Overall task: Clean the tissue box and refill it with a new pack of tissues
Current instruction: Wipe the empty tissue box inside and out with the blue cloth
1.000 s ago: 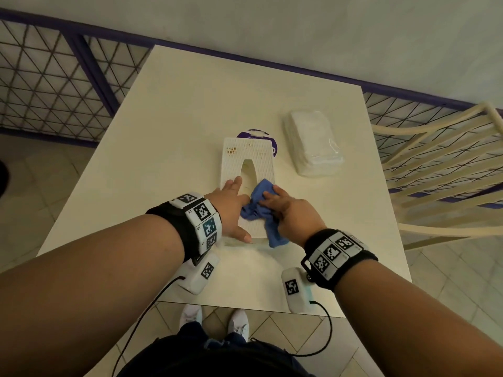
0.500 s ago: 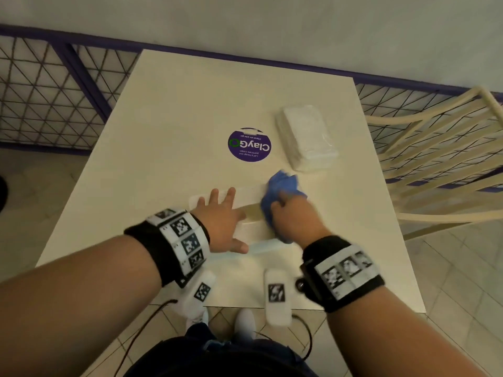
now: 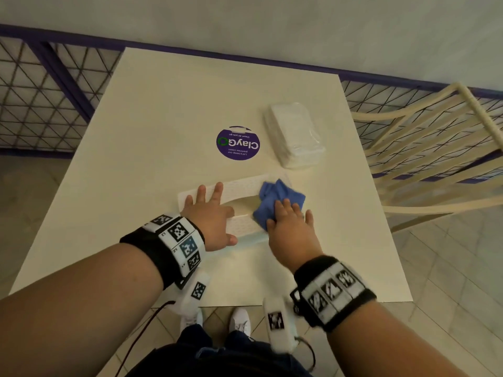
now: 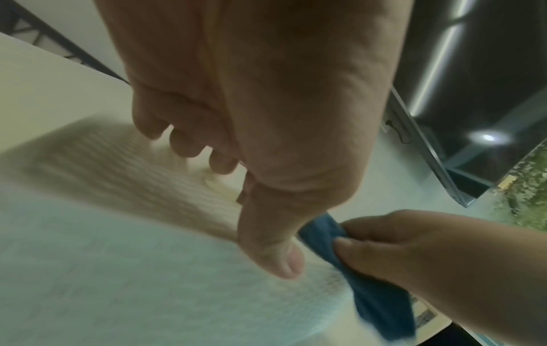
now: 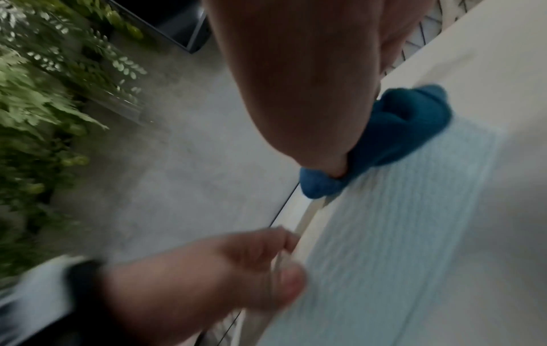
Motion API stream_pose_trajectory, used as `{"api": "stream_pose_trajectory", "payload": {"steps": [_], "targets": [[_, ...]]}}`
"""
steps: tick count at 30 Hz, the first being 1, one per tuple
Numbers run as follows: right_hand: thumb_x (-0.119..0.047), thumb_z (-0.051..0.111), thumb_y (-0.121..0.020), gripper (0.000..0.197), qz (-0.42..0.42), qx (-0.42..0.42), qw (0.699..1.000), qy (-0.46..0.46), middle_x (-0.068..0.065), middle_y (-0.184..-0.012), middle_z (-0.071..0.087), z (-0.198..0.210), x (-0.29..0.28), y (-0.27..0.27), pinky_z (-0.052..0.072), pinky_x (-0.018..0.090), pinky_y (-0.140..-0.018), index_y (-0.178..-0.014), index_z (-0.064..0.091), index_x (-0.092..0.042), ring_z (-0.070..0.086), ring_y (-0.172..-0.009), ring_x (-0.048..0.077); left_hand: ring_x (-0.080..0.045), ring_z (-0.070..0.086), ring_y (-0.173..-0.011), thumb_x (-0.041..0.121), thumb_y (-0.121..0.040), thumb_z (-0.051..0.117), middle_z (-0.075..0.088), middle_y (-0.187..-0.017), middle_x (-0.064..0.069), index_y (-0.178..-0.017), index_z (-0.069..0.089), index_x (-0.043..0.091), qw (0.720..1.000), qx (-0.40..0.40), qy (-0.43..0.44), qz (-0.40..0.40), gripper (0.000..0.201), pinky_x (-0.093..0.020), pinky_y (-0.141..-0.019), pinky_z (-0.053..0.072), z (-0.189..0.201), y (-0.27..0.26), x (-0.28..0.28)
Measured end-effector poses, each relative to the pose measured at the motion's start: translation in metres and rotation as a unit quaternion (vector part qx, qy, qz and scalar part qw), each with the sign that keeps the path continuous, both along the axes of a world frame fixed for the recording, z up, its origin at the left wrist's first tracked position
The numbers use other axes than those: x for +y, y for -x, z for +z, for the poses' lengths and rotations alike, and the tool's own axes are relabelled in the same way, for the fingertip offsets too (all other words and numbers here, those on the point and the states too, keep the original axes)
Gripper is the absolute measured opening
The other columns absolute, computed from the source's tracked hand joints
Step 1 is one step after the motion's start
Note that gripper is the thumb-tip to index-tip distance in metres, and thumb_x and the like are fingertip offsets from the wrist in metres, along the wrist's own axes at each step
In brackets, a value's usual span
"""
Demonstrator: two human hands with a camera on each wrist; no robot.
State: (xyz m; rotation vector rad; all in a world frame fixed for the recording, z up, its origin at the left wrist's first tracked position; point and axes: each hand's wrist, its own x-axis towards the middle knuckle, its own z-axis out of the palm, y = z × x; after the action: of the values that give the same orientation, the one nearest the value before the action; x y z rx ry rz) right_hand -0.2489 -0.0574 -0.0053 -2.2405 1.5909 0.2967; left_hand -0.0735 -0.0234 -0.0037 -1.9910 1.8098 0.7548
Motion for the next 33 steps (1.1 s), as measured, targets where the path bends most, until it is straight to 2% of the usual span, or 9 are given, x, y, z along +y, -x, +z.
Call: {"api": "stream_pose_trajectory", "payload": {"steps": [4, 8, 13, 18, 20, 23, 27, 30, 33], "targets": [[-0.03, 0.027, -0.101, 0.051, 0.038, -0.061, 0.996, -0.053, 0.0, -0.16, 0.01, 0.0, 0.023, -0.004, -0.003, 0.044, -0.118, -0.15, 0.016, -0.021, 0.005, -0.148, 0.02, -0.041, -0.015, -0.143, 0.055, -0.085, 0.055, -0.023, -0.157, -0.009, -0.14, 0.036, 0.031, 1.0, 0.022, 0.014, 0.01, 0.063, -0.056, -0.116, 0.002, 0.0, 0.001, 0.002], [-0.029, 0.024, -0.1, 0.053, 0.003, -0.044, 0.999, -0.022, -0.005, -0.161, 0.003, -0.011, -0.019, -0.013, 0.002, 0.058, -0.114, -0.151, 0.011, -0.025, 0.001, -0.148, 0.017, -0.039, -0.018, -0.143, 0.053, -0.086, 0.056, -0.025, -0.156, -0.008, -0.143, 0.032, 0.03, 1.0, 0.026, 0.001, 0.011, 0.066, -0.054, -0.117, -0.001, 0.001, -0.001, 0.003], [-0.027, 0.027, -0.097, 0.059, -0.01, -0.065, 0.997, -0.027, -0.009, -0.16, -0.001, -0.013, -0.054, -0.038, -0.002, 0.061, -0.113, -0.151, 0.004, -0.03, -0.002, -0.148, 0.013, -0.04, -0.018, -0.142, 0.054, -0.086, 0.054, -0.027, -0.156, -0.008, -0.145, 0.028, 0.031, 0.999, 0.017, -0.019, 0.021, 0.068, -0.055, -0.116, -0.001, 0.001, -0.002, -0.002], [-0.025, 0.026, -0.1, 0.049, -0.049, -0.091, 0.994, -0.022, -0.007, -0.159, 0.012, -0.006, -0.077, -0.035, -0.005, 0.059, -0.113, -0.148, 0.018, -0.03, 0.024, -0.144, 0.015, -0.041, -0.017, -0.142, 0.055, -0.086, 0.054, -0.026, -0.156, -0.009, -0.145, 0.027, 0.031, 1.0, 0.012, -0.02, 0.015, 0.069, -0.055, -0.116, 0.0, 0.002, -0.004, -0.003], [-0.023, 0.032, -0.098, 0.053, -0.065, -0.052, 0.996, -0.015, -0.002, -0.16, 0.01, -0.003, -0.081, -0.048, -0.001, 0.057, -0.115, -0.149, 0.018, -0.023, 0.013, -0.147, 0.02, -0.041, -0.017, -0.143, 0.055, -0.085, 0.054, -0.025, -0.156, -0.009, -0.144, 0.028, 0.031, 1.0, 0.012, -0.016, 0.018, 0.069, -0.055, -0.116, 0.001, 0.001, -0.004, -0.003], [-0.023, 0.035, -0.096, 0.054, 0.031, -0.032, 0.999, -0.005, 0.004, -0.158, 0.012, -0.004, -0.055, -0.084, 0.002, 0.053, -0.117, -0.148, 0.02, -0.017, 0.006, -0.146, 0.027, -0.04, -0.015, -0.143, 0.057, -0.084, 0.055, -0.02, -0.158, -0.007, -0.148, 0.022, 0.032, 0.999, 0.022, 0.001, 0.025, 0.076, -0.055, -0.117, 0.001, -0.003, -0.005, -0.002], [-0.025, 0.029, -0.1, 0.052, 0.119, -0.046, 0.991, -0.034, -0.008, -0.161, 0.003, -0.009, -0.05, -0.071, -0.006, 0.058, -0.114, -0.15, 0.013, -0.025, 0.002, -0.148, 0.012, -0.035, -0.015, -0.144, 0.063, -0.083, 0.052, -0.018, -0.158, -0.005, -0.15, 0.013, 0.034, 0.999, 0.03, 0.01, 0.02, 0.083, -0.052, -0.117, 0.0, -0.007, -0.01, 0.002], [-0.021, 0.035, -0.098, 0.059, 0.082, 0.028, 0.996, -0.019, -0.012, -0.16, 0.0, -0.001, -0.082, -0.04, -0.004, 0.061, -0.114, -0.15, 0.008, -0.028, 0.002, -0.148, 0.01, -0.033, -0.014, -0.145, 0.065, -0.083, 0.049, -0.021, -0.158, -0.006, -0.146, 0.026, 0.026, 1.0, 0.015, 0.004, 0.01, 0.078, -0.05, -0.118, 0.002, -0.003, -0.012, 0.003], [-0.016, 0.028, -0.1, 0.057, 0.045, 0.035, 0.998, -0.033, -0.005, -0.161, 0.001, 0.005, -0.089, -0.024, -0.004, 0.054, -0.117, -0.151, 0.004, -0.021, -0.001, -0.148, 0.017, -0.031, -0.015, -0.145, 0.066, -0.083, 0.049, -0.022, -0.157, -0.004, -0.145, 0.029, 0.023, 0.999, 0.025, -0.001, 0.022, 0.078, -0.048, -0.119, 0.001, -0.003, -0.012, 0.005]]}}
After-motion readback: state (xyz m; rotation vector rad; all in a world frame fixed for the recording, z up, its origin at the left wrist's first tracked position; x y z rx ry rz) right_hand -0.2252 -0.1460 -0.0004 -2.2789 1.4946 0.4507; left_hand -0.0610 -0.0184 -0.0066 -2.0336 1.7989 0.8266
